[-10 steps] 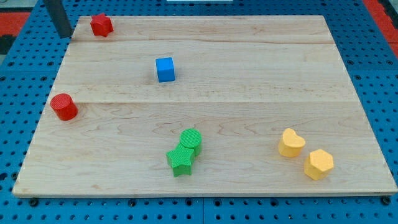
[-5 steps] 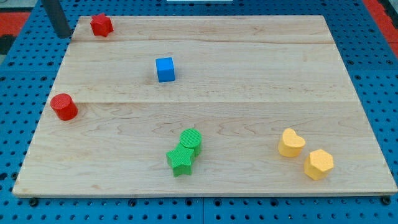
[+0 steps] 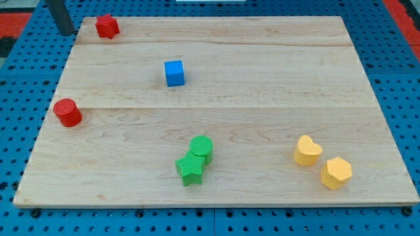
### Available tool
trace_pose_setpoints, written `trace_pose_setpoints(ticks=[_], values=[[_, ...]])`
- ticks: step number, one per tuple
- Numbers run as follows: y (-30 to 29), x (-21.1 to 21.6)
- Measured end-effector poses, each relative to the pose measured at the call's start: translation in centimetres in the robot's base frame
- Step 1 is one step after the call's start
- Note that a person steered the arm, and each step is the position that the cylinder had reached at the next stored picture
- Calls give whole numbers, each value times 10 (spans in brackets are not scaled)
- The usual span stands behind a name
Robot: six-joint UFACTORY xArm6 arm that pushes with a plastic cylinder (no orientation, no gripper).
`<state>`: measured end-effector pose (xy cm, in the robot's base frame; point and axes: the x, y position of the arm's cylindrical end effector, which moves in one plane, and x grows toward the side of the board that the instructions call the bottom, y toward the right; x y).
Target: Point your arm at the red star
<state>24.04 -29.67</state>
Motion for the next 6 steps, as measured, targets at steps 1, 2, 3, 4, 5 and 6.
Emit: trace_pose_setpoints(ticks=[1, 2, 3, 4, 5, 6], values=[[3, 0], [-8, 0], [-8, 3], [-8, 4], [-8, -30], [-8, -35]])
